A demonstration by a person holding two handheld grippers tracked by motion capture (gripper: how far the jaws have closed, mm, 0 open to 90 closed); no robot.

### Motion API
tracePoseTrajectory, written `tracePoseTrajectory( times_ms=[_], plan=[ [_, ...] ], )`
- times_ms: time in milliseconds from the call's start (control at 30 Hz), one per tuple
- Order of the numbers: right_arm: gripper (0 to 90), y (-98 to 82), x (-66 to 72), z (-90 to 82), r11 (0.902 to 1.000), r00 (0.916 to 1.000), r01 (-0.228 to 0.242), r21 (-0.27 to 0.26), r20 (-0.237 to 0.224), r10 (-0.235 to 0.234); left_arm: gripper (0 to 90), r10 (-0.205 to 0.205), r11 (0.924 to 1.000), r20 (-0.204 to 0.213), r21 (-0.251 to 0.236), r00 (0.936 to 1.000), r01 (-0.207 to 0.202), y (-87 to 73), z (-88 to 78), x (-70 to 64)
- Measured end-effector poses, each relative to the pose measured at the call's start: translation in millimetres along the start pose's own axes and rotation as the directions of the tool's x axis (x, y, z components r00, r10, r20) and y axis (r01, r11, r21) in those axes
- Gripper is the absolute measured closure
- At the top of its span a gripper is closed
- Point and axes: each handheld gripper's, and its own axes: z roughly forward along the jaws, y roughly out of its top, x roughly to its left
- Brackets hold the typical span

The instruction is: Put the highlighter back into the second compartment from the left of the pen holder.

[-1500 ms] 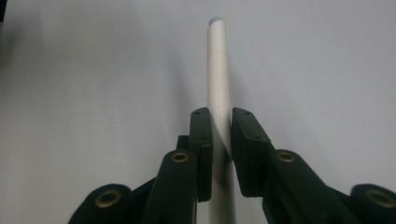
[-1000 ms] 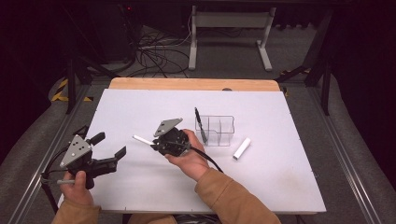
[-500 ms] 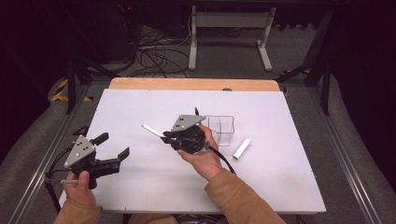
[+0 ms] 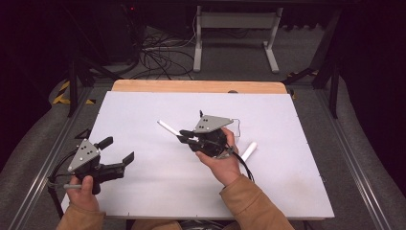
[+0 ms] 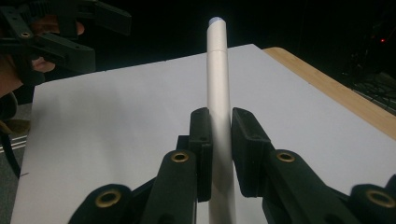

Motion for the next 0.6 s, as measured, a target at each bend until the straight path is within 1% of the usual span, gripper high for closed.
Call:
tracePoseTrajectory(
  times_ms=[67, 200, 300, 500, 600],
  plan=[
    [79.3, -0.9, -0.5, -3.5, 1.0, 1.0, 0.003, -0.006, 0.006, -0.003, 10.2, 0.003, 1.0, 0.001, -0.001, 1.0, -0.003, 0.2, 0.1, -0.3],
    [79.3, -5.2, -3.9, -10.0, 0.9999, 0.9998, -0.009, -0.015, 0.017, 0.009, 10.2, -0.002, 1.0, 0.0, 0.0, 1.0, 0.002, 0.0, 0.2, -0.1],
    [79.3, -5.9, -6.4, -14.5, 0.9998, 0.9994, -0.002, -0.018, 0.034, 0.003, 10.2, -0.001, 1.0, 0.001, 0.001, 1.0, 0.001, 0.0, 0.0, 0.0],
    [79.3, -8.0, -12.5, -19.7, 0.9994, 0.9991, -0.013, -0.033, 0.039, 0.014, 10.2, -0.003, 1.0, 0.005, 0.001, 1.0, 0.003, -0.5, 0.7, -0.1],
    [79.2, -9.1, -15.2, -22.2, 0.9983, 0.9991, -0.013, -0.057, 0.04, 0.015, 10.2, -0.004, 1.0, 0.006, 0.002, 1.0, 0.004, -0.7, 0.8, 0.0]
  ],
)
